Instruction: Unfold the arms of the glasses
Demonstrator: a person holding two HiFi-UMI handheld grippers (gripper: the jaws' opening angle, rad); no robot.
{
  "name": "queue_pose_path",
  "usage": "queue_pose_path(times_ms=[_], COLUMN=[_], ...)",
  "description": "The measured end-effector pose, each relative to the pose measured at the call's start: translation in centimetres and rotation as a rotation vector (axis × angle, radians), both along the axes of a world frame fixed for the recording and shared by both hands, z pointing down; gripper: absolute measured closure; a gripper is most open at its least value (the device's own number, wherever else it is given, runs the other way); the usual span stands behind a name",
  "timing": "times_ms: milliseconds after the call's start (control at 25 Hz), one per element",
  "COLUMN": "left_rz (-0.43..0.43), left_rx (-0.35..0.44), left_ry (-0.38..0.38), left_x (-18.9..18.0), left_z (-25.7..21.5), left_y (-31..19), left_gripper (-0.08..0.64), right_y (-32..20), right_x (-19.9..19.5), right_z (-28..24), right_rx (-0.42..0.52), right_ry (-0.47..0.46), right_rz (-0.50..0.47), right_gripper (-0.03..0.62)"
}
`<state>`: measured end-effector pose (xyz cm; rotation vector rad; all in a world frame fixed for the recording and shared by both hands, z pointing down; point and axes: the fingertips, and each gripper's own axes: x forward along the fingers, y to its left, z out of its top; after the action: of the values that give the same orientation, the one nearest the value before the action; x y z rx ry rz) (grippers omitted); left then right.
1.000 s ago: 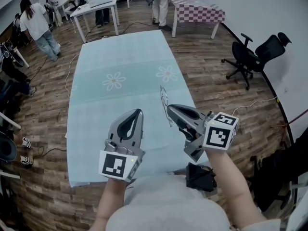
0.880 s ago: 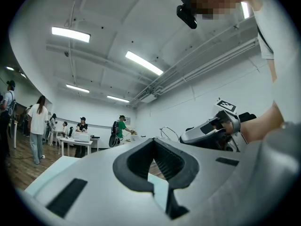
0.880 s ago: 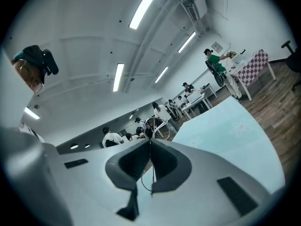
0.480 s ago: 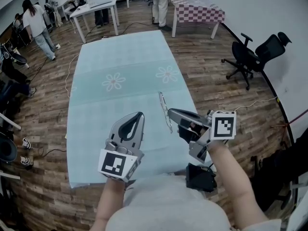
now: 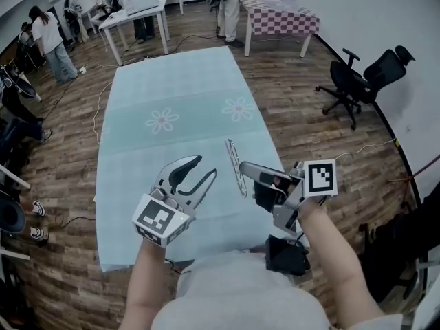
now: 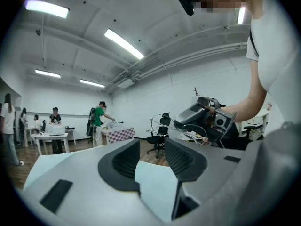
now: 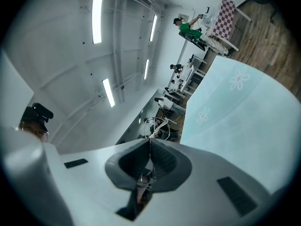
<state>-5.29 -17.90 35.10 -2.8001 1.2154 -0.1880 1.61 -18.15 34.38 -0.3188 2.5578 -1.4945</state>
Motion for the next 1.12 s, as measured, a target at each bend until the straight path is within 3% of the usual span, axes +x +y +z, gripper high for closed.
queue_pose_path(times_ms=[160, 440, 840, 1120], left_rz=[0.047, 0.108, 0.310, 0.476], left_rx=[0.033, 0.078, 0.086, 0.072], left_ry=[-0.089, -0.167, -0.165, -0.212], left_x=[0.3, 0.8, 1.8, 3.0], left_z=[0.7, 0.7, 0.9, 1.1], left_y=[-0.7, -1.5, -0.9, 0.3], left_gripper=[0.416, 0.416, 0.425, 0.462], right_y=[0.6, 1.9, 2.7, 3.3], right_x=[-0.4, -0.7, -1.0, -0.7], right_z=[-0.3, -0.4, 0.4, 0.8], right_rx=[-0.053, -0.146, -0.197, -0.218], right_ry=[-0.040, -0.082, -0.069, -0.070], right_rz=[-0.028, -0.087, -0.120, -0.145], right_gripper=[0.581, 0.581, 0.581, 0.581])
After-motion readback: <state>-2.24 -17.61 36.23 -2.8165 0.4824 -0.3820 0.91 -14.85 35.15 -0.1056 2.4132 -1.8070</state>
